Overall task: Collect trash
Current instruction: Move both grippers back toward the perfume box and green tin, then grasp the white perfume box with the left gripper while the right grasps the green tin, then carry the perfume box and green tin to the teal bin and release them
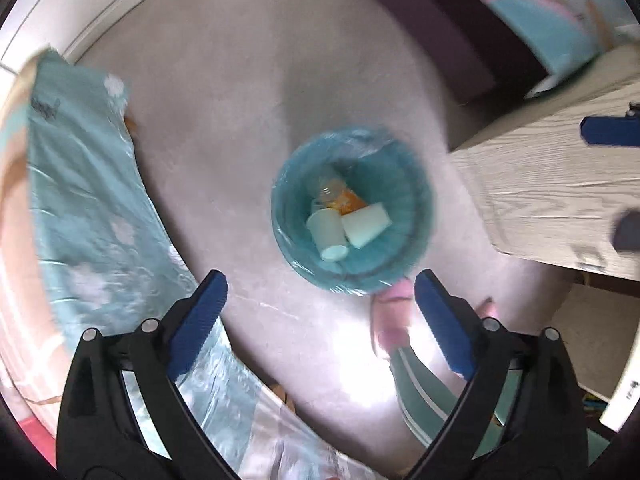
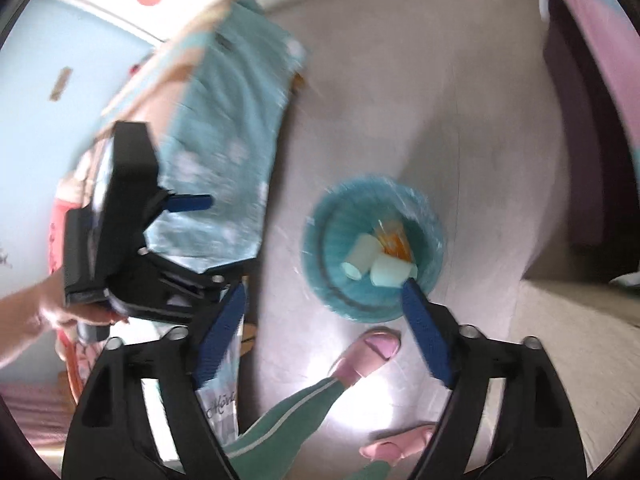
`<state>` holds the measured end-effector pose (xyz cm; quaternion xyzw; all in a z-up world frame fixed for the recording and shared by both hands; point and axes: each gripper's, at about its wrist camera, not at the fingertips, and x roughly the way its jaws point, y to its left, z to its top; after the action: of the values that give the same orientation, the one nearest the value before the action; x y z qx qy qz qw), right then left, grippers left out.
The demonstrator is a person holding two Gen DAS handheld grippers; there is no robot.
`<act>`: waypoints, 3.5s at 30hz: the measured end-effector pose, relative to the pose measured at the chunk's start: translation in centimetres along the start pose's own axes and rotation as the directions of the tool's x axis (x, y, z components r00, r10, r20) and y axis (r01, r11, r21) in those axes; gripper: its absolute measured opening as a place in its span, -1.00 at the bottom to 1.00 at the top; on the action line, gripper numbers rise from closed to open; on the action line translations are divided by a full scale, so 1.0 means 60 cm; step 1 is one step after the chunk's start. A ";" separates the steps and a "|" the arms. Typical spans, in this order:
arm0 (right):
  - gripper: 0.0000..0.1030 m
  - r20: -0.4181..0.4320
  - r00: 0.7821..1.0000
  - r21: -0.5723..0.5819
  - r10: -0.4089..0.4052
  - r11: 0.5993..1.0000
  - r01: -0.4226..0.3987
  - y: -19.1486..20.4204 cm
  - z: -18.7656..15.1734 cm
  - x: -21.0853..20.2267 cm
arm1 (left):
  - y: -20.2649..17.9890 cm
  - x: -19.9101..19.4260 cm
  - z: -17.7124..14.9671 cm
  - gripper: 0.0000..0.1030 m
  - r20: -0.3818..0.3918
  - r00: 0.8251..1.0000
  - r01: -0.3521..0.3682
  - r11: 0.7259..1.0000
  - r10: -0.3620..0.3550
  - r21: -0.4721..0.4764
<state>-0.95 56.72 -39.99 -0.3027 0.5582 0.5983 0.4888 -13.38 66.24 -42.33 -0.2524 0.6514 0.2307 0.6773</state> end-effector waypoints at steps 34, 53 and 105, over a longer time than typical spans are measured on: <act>0.80 0.126 0.720 0.873 -0.682 0.421 0.246 -0.266 -0.852 -0.788 | -1.017 -0.491 -0.007 0.87 0.221 0.906 -0.070 0.387 -0.361 0.919; 0.75 0.107 0.814 0.946 -0.570 0.310 0.093 -0.420 -0.904 -0.689 | -1.260 -0.342 -0.005 0.84 0.120 0.957 -0.094 0.110 -0.262 0.989; 0.20 0.225 0.963 0.302 -0.147 0.950 0.074 -0.111 -0.276 -0.601 | -0.460 -0.449 0.044 -0.09 0.300 0.950 -0.051 0.911 -0.082 0.410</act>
<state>14.38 31.15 -12.94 -0.1823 0.5575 0.5139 0.6260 5.15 47.23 -14.20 -0.0696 0.5685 0.1195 0.8109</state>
